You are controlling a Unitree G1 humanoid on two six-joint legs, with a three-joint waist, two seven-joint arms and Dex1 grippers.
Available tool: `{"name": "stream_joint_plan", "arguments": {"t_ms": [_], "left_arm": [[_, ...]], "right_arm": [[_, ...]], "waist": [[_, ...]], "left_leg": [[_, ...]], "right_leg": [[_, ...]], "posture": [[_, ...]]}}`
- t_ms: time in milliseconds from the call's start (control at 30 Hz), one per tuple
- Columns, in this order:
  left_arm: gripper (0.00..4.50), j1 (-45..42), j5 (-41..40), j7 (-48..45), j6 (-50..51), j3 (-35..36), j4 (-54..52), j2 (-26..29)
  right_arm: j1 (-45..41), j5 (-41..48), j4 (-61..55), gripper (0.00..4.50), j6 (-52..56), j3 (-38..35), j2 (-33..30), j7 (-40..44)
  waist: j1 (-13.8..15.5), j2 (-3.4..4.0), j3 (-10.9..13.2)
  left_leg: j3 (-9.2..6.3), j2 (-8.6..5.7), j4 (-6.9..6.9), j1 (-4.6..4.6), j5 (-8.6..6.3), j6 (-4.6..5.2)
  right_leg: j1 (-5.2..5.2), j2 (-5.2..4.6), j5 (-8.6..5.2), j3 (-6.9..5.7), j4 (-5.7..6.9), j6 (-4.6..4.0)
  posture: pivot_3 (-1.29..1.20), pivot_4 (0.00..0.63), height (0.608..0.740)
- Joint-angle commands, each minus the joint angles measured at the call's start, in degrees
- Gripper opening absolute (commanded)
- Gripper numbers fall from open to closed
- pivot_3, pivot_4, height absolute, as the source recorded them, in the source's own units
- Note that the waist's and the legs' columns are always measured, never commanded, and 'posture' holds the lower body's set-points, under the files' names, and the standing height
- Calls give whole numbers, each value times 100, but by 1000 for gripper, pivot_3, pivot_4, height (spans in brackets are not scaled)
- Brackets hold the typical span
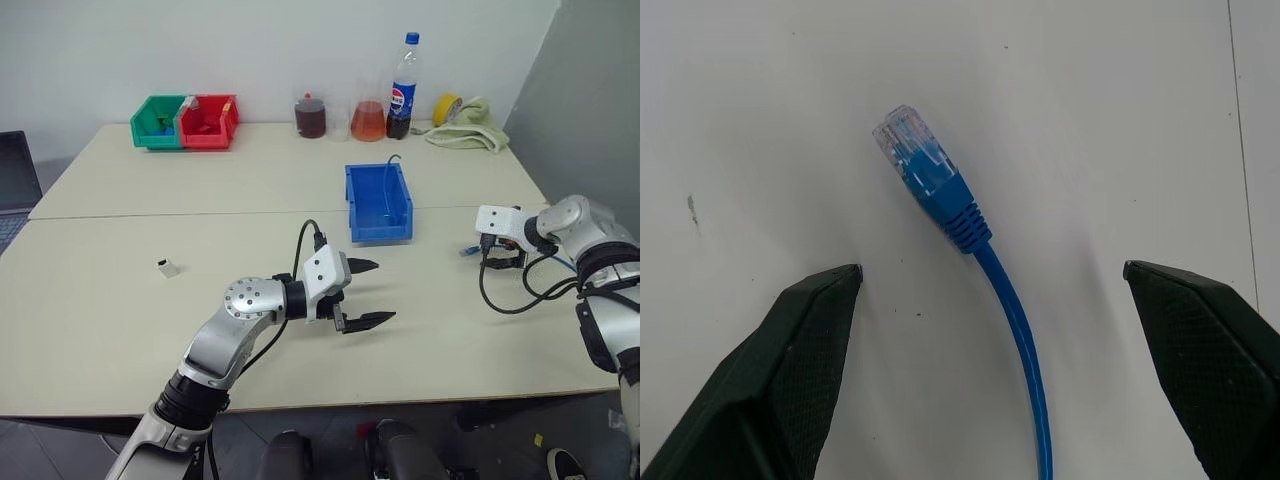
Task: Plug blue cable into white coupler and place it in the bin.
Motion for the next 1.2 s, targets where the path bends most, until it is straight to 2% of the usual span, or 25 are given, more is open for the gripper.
{"name": "stream_joint_plan", "arguments": {"t_ms": [33, 333, 433, 633, 933, 1200], "left_arm": [[4500, -79, -80, 37, -33, 147, -167, 2], [4500, 31, -98, 75, 27, 173, -304, 57], [4500, 41, -108, 100, 63, 180, -351, 69], [4500, 128, -159, 178, 185, 279, -491, 128], [4500, 168, -200, 243, 232, 253, -554, 155], [4500, 96, -187, 241, 174, 255, -445, 123]], "right_arm": [[-54, -110, 80, 4468, 12, 49, 114, -238], [-19, -391, 112, 4468, -243, 315, 137, -112], [-21, -335, 126, 3989, -214, 272, 215, 92], [-15, -291, 126, 2242, -187, 215, 287, 145], [1, -276, 130, 160, -176, 183, 257, 121], [-30, -247, 125, 72, -188, 152, 193, 179]], "waist": [[-6, 0, 0], [-8, -2, -1], [-6, -3, -2], [-33, -4, -2], [-41, -5, -2], [-39, -5, -1]], "left_leg": [[0, 0, 0, 3, 0, 0], [-3, 0, 0, 14, 1, 1], [-4, 1, -2, 13, 1, 1], [-3, 3, -4, 16, 1, 1], [-3, 2, -7, 16, 1, 2], [-4, 1, -10, 14, 1, 2]], "right_leg": [[3, 0, 0, 0, 0, 0], [16, 1, 0, -1, -1, 0], [16, 1, 0, -3, -4, 0], [17, 2, 0, -2, -5, 0], [18, 2, 0, -2, -6, 0], [17, 2, -1, -3, -12, -2]], "posture": [[0, 150, 740], [0, 150, 740], [0, 150, 740], [0, 150, 740], [0, 150, 740], [0, 150, 740]]}}
